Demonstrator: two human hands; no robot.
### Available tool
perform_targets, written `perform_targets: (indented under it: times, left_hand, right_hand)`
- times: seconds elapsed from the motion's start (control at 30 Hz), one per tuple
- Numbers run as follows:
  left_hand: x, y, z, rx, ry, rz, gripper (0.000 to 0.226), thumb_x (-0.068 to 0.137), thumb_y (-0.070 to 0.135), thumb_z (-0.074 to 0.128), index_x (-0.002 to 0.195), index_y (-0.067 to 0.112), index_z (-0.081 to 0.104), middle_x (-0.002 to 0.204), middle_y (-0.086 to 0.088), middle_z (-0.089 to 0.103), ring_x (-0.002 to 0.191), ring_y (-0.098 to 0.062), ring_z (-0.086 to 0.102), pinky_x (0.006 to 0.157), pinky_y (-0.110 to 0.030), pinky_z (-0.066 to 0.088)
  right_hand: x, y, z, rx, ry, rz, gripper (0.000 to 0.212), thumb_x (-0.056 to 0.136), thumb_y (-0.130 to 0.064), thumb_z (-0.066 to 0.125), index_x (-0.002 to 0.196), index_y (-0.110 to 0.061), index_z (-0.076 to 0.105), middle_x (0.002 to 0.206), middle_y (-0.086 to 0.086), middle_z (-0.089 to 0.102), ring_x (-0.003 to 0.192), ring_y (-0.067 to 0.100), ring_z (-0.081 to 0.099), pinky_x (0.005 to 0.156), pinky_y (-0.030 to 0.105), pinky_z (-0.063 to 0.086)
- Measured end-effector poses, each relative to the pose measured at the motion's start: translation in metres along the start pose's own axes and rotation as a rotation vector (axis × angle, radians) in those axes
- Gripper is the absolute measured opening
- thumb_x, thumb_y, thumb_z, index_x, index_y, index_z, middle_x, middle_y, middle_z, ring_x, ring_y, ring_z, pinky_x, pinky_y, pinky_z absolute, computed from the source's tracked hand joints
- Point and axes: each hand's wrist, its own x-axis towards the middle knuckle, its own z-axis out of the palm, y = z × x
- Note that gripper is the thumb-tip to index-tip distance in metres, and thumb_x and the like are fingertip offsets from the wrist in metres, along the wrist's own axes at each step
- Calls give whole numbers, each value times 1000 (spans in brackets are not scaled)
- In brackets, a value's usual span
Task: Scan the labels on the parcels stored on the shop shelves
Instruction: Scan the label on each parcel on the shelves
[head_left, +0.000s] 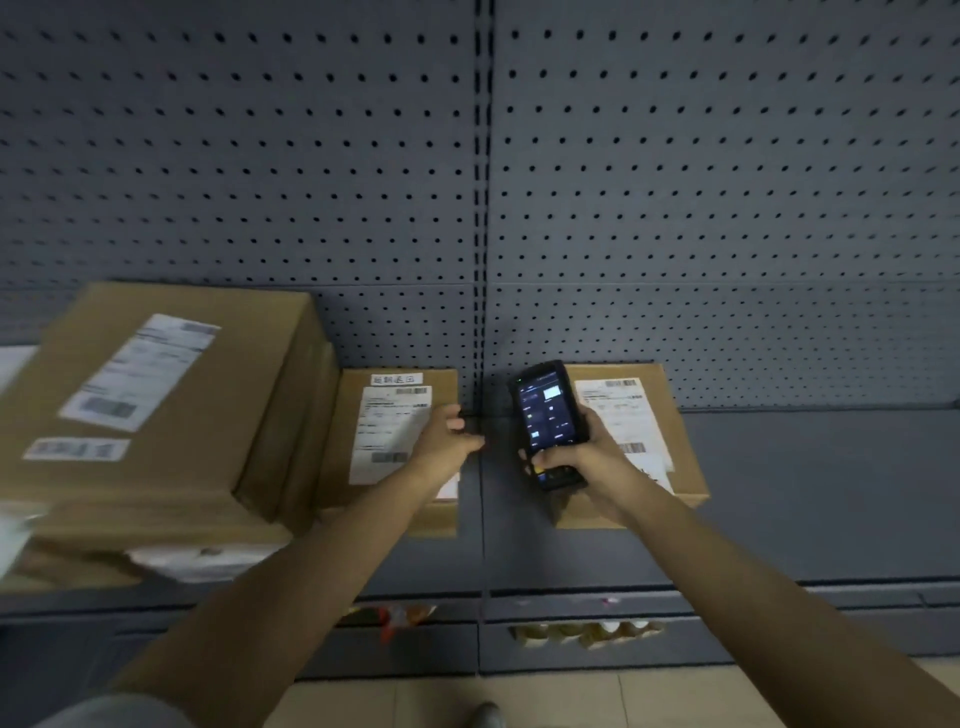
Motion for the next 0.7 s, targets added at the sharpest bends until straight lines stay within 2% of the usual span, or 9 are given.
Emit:
perform_targets:
  times: [0.03,0.13,0.2,0.27,0.33,0.43,0.53,0.6,0.7]
  left_hand:
    - [-1,-2,-13,16,72,29,56,87,-2,61,138,9,42,134,-10,51,113,-23,54,72,-25,48]
    - [-7,-13,-49,82,189,109,47,87,-9,54,130,10,53,134,-11,54,119,-27,54,93,-34,49]
    - [-15,-20,-68,157,209,80,49,89,-6,54,133,14,51,136,-9,52,111,-22,55,94,-37,51]
    - [-20,-30,-84,264,242,71,50,90,-3,53,136,15,49,137,-6,50,115,-23,53,93,-31,49]
    - [-24,-39,-93,381,245,115,51,89,-3,51,138,11,48,143,-6,44,128,-23,46,100,-25,41]
    - [-28,-49,-94,539,209,130,56,87,-1,53,142,7,42,149,-9,31,138,-23,33,114,-27,29]
    - [-27,-51,-86,577,248,70,62,87,4,57,145,8,36,152,-7,21,137,-25,30,116,-34,29]
    - [-24,-48,-81,574,308,20,62,86,8,58,144,10,36,152,-7,20,135,-28,32,114,-39,31]
    - [-19,-40,-74,615,368,-40,67,84,13,60,145,8,31,152,-11,19,137,-31,27,115,-41,25]
  right_hand:
    - [3,3,14,49,-31,20,80,60,14,74,129,-12,43,118,24,66,109,41,63,93,50,52]
    - [7,13,52,141,-115,95,77,64,17,69,126,-20,43,119,20,65,109,38,62,91,48,52]
    - [10,19,73,142,-149,130,71,69,17,67,127,-20,44,115,15,65,102,32,63,78,40,53]
    - [11,24,90,131,-163,162,62,73,17,64,120,-20,47,109,12,64,95,27,63,72,38,52]
    - [14,31,103,118,-158,182,66,72,17,64,125,-16,44,112,13,63,100,30,62,78,40,53]
    - [16,44,115,99,-127,205,76,70,15,66,135,-13,37,121,17,61,109,33,60,83,42,52]
    - [17,48,119,79,-112,201,78,68,12,69,136,-11,37,122,17,61,110,33,59,83,42,52]
    - [17,49,119,80,-98,193,79,67,11,70,136,-11,38,123,18,61,111,34,59,89,45,51]
    - [14,52,118,54,-78,179,79,67,9,71,134,-12,37,122,14,61,111,31,59,92,45,50]
